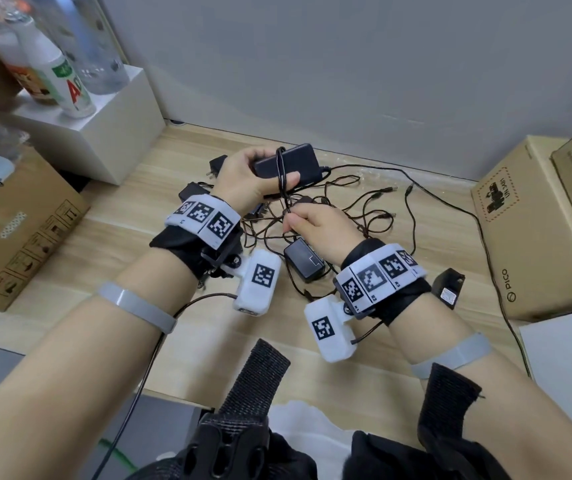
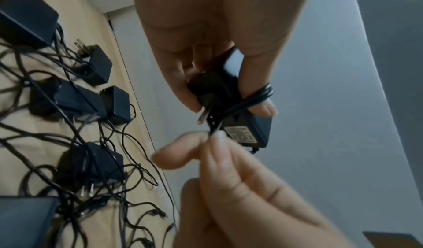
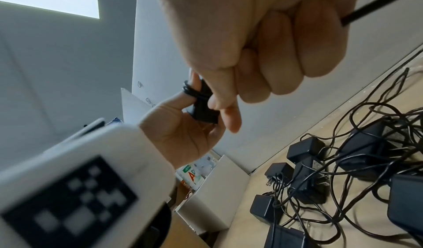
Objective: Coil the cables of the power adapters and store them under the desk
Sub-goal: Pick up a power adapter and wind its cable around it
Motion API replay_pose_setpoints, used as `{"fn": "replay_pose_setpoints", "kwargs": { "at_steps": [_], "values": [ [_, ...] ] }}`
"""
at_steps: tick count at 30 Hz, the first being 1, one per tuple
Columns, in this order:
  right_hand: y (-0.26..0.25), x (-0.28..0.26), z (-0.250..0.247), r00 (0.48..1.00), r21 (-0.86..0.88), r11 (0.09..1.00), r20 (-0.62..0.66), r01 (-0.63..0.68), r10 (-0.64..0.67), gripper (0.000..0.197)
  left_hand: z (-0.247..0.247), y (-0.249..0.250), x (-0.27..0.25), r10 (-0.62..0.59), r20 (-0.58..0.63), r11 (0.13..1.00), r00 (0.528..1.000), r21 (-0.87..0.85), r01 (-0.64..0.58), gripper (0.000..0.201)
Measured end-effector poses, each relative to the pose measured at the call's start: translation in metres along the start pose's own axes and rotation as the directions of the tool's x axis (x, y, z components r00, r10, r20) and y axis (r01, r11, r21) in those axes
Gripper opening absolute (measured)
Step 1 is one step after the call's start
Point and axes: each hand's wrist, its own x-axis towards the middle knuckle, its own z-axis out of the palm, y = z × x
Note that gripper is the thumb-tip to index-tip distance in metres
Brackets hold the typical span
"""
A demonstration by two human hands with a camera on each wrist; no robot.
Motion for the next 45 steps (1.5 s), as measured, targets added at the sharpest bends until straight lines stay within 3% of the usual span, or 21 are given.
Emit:
{"fn": "replay_pose_setpoints", "kwargs": {
  "at_steps": [3,5,7,9,13,16,18,20,23,26,28,30,33,39,45],
  "values": [
    [-0.006,-0.003,0.000,0.998,-0.025,0.998,0.032,0.053,-0.053,0.026,-0.002,-0.010,0.003,0.078,-0.064,0.977,0.995,0.205,-0.064,0.044],
    [-0.010,-0.006,-0.002,0.996,-0.060,0.994,-0.019,0.087,-0.088,0.021,-0.005,-0.016,0.003,0.147,-0.067,0.901,0.987,0.422,-0.105,0.041],
    [-0.014,-0.009,-0.008,0.984,-0.138,0.982,-0.112,0.125,-0.141,0.019,-0.009,-0.024,0.002,0.160,0.024,0.767,0.987,0.626,-0.139,0.039],
    [-0.015,-0.009,-0.018,0.963,-0.200,0.969,-0.197,0.144,-0.183,0.018,-0.013,-0.030,0.000,0.065,0.111,0.712,0.992,0.691,-0.124,0.045],
    [-0.002,-0.003,-0.033,0.947,-0.111,0.989,-0.293,0.100,-0.129,0.015,-0.021,-0.030,-0.006,-0.070,0.236,0.802,0.969,0.591,-0.086,0.048],
    [0.012,0.004,-0.033,0.945,-0.016,0.999,-0.326,0.030,-0.034,0.014,-0.024,-0.021,-0.010,-0.139,0.412,0.900,0.900,0.432,-0.058,0.046],
    [0.020,0.007,-0.031,0.943,0.073,0.997,-0.333,0.009,0.016,0.014,-0.025,-0.017,-0.011,-0.137,0.502,0.942,0.854,0.332,-0.044,0.048],
    [0.026,0.007,-0.025,0.945,0.150,0.989,-0.323,-0.010,0.058,0.017,-0.025,-0.015,-0.012,-0.073,0.540,0.982,0.838,0.186,-0.034,0.057],
    [0.032,0.004,-0.010,0.958,0.234,0.970,-0.259,-0.062,0.124,0.021,-0.021,-0.013,-0.012,0.023,0.480,0.996,0.877,-0.083,0.019,0.078],
    [0.028,0.001,0.001,0.973,0.240,0.967,-0.191,-0.081,0.128,0.021,-0.012,-0.013,-0.011,0.044,0.386,0.969,0.921,-0.242,0.055,0.086],
    [0.025,0.002,0.006,0.982,0.202,0.975,-0.147,-0.088,0.119,0.021,-0.004,-0.013,-0.011,0.048,0.318,0.958,0.947,-0.283,0.047,0.083],
    [0.021,0.003,0.010,0.988,0.149,0.985,-0.113,-0.086,0.103,0.024,0.002,-0.013,-0.010,0.033,0.246,0.951,0.969,-0.307,0.046,0.066],
    [0.020,0.005,0.016,0.991,0.124,0.989,-0.101,-0.077,0.090,0.026,0.008,-0.011,-0.012,0.007,0.138,0.968,0.990,-0.249,0.028,0.035],
    [0.022,0.000,0.015,0.996,0.051,0.995,-0.042,-0.083,0.085,0.028,0.010,-0.015,-0.008,0.057,0.015,0.998,0.998,-0.002,-0.057,0.036],
    [0.016,-0.007,0.010,0.990,-0.014,0.999,-0.129,-0.052,0.050,0.020,0.002,-0.029,-0.002,0.119,-0.024,0.941,0.993,0.323,-0.105,0.041]
  ]
}}
